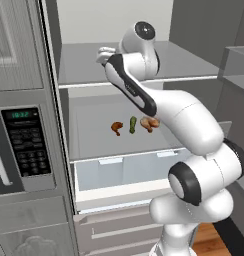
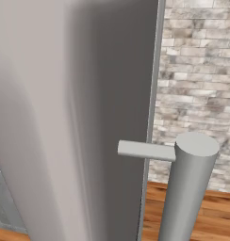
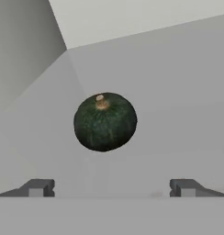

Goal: Place one squash and one chicken drumstick in each tupperware on the nearby counter, to pack two identical lunches.

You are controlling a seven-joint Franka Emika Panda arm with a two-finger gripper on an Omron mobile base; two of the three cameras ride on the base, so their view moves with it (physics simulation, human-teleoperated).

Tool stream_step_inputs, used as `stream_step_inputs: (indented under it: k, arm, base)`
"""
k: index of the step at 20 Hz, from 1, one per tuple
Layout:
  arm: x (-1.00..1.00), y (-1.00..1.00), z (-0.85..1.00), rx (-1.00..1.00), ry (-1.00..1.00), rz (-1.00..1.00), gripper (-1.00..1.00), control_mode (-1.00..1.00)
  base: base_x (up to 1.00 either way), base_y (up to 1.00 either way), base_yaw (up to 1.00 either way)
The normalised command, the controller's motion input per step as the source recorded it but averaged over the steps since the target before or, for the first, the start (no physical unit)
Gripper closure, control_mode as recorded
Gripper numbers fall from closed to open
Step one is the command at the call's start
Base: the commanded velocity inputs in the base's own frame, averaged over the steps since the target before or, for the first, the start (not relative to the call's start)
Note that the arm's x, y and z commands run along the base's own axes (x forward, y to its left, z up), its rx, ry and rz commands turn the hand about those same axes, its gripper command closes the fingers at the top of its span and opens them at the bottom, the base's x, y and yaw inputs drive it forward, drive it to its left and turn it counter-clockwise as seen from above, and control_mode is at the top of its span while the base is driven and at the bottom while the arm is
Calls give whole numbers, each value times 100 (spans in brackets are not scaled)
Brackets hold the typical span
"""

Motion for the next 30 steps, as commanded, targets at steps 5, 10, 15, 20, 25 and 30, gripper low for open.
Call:
stream_step_inputs:
  k: [5, 10, 15, 20, 25, 30]
  arm:
    - [40, 14, 0, 0, 0, 0, -100, -100]
    - [36, 7, -3, 0, 0, 0, -100, -100]
    - [30, 0, -18, 0, 0, 0, -100, -100]
    - [19, 0, -35, 0, 0, 0, -100, -100]
    - [29, 0, -32, -1, 0, 0, 100, -100]
    - [-1, 0, -5, 0, -5, 0, 100, -100]
  base:
    - [0, 0, 0]
    - [0, 0, 0]
    - [0, 0, 0]
    - [0, 0, 0]
    - [0, 0, 0]
    - [0, 0, 0]
